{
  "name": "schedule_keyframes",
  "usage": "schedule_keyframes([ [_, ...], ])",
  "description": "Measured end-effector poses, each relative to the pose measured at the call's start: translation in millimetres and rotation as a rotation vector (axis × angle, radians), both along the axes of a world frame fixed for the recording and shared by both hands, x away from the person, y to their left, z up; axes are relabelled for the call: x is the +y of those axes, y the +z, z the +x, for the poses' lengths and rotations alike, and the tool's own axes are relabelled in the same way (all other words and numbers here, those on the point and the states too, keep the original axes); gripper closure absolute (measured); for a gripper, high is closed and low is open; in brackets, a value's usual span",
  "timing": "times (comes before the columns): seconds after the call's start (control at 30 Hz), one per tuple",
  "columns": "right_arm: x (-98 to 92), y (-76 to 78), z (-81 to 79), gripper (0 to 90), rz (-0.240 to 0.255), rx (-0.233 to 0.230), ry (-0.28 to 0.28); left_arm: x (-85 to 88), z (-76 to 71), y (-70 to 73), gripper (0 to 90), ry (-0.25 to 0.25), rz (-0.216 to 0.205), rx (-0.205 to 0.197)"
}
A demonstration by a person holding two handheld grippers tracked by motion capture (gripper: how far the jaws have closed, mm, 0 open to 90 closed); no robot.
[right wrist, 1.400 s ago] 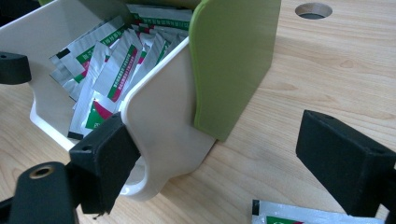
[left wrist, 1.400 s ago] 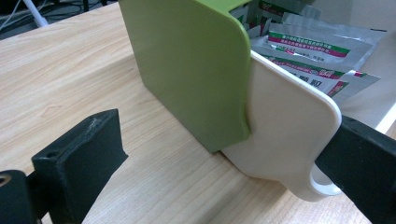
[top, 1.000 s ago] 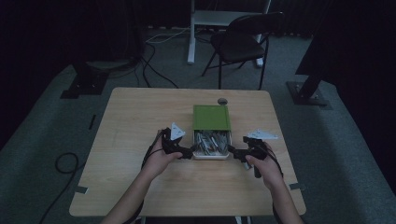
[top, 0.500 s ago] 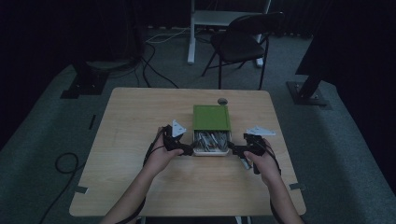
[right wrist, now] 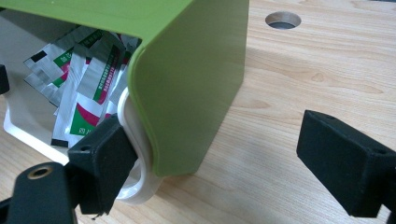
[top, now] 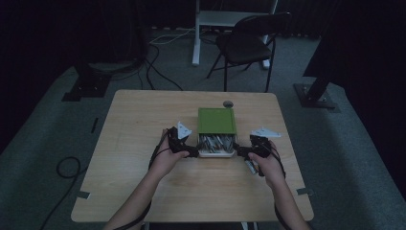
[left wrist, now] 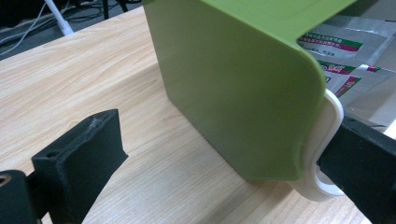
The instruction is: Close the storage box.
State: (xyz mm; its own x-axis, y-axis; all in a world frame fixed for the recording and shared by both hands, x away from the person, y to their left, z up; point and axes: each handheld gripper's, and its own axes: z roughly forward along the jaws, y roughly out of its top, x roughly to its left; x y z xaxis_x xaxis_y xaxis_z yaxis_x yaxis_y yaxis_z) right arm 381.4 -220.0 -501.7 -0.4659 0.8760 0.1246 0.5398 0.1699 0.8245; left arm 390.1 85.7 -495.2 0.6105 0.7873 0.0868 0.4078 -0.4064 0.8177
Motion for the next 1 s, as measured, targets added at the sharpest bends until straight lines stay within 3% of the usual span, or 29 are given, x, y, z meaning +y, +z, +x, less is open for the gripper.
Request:
schedule_keyframes([
  [0.33, 2.6, 1.6, 4.4, 12.7, -0.025, -0.007, -0.020, -1.0, 4.5, -0.7, 3.0, 0.022, -0.001, -0.008],
  [0.5, 3.2, 0.5, 5.6, 12.7, -0.008, 0.001, -0.041, -1.8, 5.9, -2.0, 3.0, 0.023, 0.004, -0.030],
  [0.77, 5.0, 1.9, 7.3, 12.6, -0.026, -0.002, -0.046, -3.5, 8.3, -1.6, 3.0, 0.017, 0.011, -0.026],
  [0.87, 5.1, 0.8, 6.6, 13.5, -0.007, 0.004, -0.044, -3.7, 8.1, -2.6, 3.1, 0.016, -0.035, 0.004],
  [1.0, 7.4, 1.7, 4.0, 13.5, 0.039, 0.010, -0.039, -6.4, 5.7, -1.3, 3.1, 0.001, -0.057, 0.008],
])
